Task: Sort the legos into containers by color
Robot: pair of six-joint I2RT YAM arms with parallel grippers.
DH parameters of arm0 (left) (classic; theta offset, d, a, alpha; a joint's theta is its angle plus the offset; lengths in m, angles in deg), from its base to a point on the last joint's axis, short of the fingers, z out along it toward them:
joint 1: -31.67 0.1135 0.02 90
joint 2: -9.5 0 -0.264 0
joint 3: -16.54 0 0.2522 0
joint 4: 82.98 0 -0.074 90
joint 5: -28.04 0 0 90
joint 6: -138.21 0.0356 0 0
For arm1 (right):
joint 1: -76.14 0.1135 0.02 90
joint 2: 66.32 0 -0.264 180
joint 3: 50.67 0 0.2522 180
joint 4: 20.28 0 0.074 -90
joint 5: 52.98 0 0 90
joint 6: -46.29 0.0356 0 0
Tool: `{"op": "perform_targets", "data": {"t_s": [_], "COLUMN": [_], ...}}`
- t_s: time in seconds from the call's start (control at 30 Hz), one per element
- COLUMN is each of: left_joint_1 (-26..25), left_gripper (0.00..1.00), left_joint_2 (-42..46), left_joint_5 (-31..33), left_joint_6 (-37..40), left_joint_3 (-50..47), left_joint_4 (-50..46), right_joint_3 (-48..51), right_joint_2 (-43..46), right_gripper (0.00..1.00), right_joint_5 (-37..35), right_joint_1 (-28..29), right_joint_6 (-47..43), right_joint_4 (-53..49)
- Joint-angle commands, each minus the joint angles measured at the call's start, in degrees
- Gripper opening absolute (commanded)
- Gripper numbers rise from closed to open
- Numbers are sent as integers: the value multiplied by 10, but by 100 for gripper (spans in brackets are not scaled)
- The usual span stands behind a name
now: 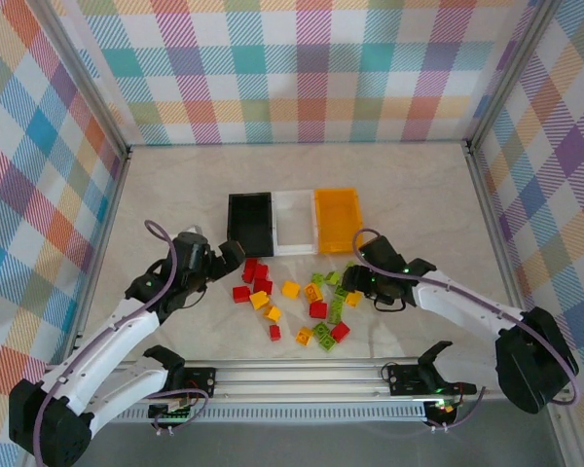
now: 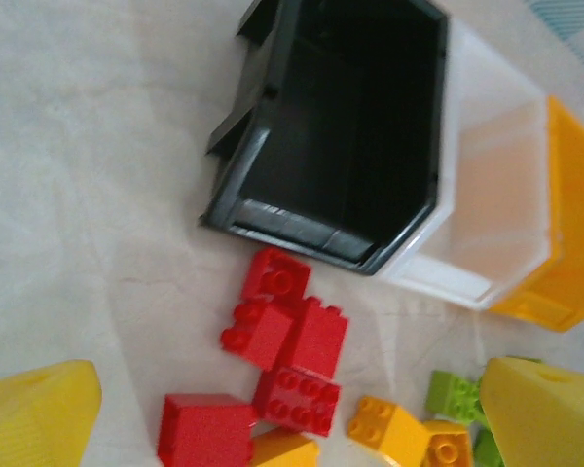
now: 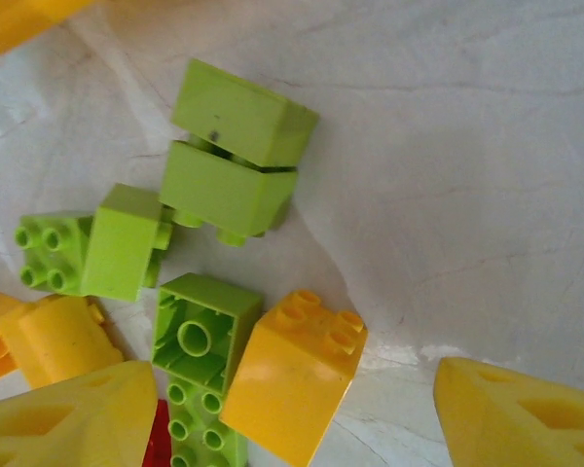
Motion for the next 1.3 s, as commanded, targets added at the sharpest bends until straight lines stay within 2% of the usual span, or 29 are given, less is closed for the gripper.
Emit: {"op": "perform_targets", "data": {"t_s": [0.0,0.2,0.37,0.53,0.63,0.87,1.03,1.13,1.27], "left_joint_1": [-4,-4,-4,-4,-8,-47,-70,-71,-71], "left_gripper": [100,100,100,100,100,100,100,100,99], "left_joint_2": [18,16,15,9,3,-16,-35,-56,-57], "left_joint_5": [-9,-6,-10,-25,-31,-11,1,-6,-20], "left_joint_6": [-4,5,6,10,16,24,22,26,35], "left_joint_3": [-11,-11,-13,-12,-6,24,38,54,45], "left_joint_4": [-15,-23,-25,-18,-20,-51,-88,-118,-114], "right_joint_3": [-1,-9,-14,-8,-9,-25,-113,-177,-295], "right_joint_2": [-25,-68,-85,-80,-80,-25,-10,-62,-179], "right_gripper": [73,68,60,53,45,30,29,29,29], "right_joint_5": [-32,-32,-49,-56,-46,-45,-44,-8,71], "right_joint_1": [12,15,15,16,15,15,15,15,19], "right_joint_6": [52,62,71,75,71,39,-49,-99,-151], "right_joint_4": [-7,3,-21,-32,-29,-48,-60,-37,2]}}
